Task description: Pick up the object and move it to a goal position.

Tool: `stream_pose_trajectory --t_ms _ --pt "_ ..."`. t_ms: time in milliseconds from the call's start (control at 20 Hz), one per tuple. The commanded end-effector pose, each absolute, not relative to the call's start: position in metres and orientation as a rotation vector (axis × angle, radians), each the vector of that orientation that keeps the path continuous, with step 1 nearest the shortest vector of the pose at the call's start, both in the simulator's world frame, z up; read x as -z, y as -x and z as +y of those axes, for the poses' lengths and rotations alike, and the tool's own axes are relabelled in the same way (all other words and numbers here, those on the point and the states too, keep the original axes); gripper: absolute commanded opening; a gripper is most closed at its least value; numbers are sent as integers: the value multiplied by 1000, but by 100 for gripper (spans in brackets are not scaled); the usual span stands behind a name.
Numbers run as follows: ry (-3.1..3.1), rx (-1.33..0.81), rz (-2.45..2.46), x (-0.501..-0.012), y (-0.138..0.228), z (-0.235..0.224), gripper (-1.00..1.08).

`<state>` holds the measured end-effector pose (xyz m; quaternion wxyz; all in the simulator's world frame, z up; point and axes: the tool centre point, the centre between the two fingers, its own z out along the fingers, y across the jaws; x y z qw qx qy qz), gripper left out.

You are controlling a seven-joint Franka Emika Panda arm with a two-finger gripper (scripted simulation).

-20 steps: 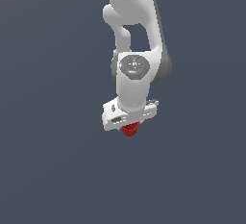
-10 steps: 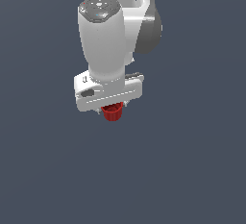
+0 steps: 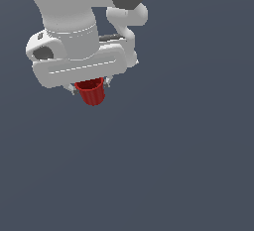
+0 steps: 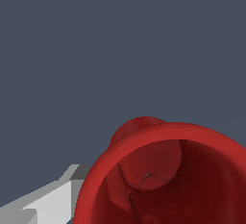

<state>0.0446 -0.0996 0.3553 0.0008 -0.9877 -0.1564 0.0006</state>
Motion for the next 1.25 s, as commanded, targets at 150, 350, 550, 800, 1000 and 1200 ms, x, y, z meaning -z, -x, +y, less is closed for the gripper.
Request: stream_pose_trajectory --t_ms 150,350,550,800,1000,1200 --pt "3102 0 -492 -406 -41 -130 -100" --pt "3102 0 -492 -431 -40 -146 -100" --pt "3103 0 -492 -447 -40 -156 -100" --pt "3103 0 -492 -459 -40 -164 -100" --pt "3103 0 -492 -464 -41 -167 -100" --pt "3103 0 -492 -465 -41 -167 -100"
